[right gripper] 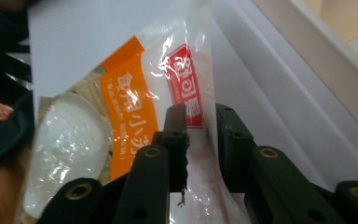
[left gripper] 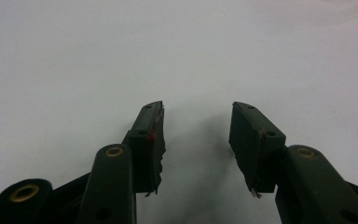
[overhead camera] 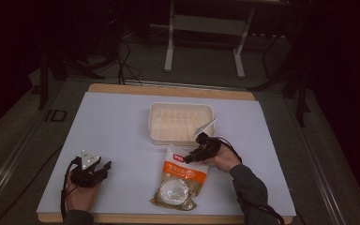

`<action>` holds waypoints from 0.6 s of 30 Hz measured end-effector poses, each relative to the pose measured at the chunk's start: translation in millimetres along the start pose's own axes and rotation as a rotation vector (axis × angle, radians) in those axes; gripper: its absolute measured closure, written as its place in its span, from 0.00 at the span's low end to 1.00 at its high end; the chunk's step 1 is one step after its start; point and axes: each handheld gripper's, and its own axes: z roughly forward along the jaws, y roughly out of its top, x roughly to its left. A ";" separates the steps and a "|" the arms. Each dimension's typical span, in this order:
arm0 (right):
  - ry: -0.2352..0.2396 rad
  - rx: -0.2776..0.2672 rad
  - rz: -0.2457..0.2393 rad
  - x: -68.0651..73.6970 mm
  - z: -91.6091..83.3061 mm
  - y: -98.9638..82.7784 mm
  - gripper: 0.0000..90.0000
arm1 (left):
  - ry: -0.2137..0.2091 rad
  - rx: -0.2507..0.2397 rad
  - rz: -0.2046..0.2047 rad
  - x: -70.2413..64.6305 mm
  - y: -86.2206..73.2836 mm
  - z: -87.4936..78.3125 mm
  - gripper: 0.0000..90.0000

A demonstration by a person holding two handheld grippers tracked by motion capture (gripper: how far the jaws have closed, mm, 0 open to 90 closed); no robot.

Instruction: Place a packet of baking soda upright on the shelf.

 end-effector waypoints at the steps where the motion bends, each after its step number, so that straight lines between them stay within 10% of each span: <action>1: -0.008 -0.006 -0.003 0.6 -0.4 0.8 0.95 | 0.000 0.000 0.000 0.0 0.0 0.0 0.61; 18: -0.006 -0.048 -0.032 14.4 -15.8 4.2 1.00 | 0.002 0.000 0.001 -0.3 0.0 0.0 0.61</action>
